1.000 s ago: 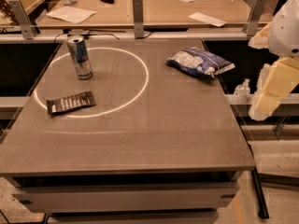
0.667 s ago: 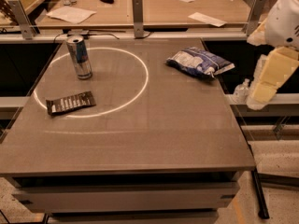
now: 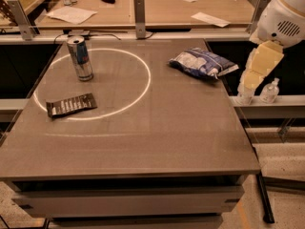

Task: Pick blue chip bag

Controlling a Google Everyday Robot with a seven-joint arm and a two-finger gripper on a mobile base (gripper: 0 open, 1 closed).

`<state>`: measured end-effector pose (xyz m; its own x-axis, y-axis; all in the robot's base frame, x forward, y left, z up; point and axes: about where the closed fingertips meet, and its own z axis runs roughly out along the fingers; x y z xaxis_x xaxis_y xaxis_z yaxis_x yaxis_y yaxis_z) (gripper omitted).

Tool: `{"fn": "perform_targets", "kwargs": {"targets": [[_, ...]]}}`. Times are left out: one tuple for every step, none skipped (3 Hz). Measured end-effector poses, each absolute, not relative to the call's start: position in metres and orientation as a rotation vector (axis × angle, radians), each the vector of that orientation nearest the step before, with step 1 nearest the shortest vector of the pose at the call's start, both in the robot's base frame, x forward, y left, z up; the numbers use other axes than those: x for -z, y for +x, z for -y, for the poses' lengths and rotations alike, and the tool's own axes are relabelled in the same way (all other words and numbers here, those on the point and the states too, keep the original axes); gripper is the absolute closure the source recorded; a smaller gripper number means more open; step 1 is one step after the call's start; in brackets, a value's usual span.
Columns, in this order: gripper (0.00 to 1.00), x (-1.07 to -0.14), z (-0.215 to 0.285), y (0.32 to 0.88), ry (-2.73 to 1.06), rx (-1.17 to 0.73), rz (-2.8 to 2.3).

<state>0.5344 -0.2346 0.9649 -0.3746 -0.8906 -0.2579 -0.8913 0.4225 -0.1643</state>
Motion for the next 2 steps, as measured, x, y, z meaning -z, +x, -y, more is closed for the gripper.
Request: {"fn": "perform_targets", "kwargs": {"targets": [[0.00,-0.950,0.236,0.561,-1.488,0.038,-2.390],[0.00,-0.941,0.232,0.578,-1.452,0.016,-2.386]]}}
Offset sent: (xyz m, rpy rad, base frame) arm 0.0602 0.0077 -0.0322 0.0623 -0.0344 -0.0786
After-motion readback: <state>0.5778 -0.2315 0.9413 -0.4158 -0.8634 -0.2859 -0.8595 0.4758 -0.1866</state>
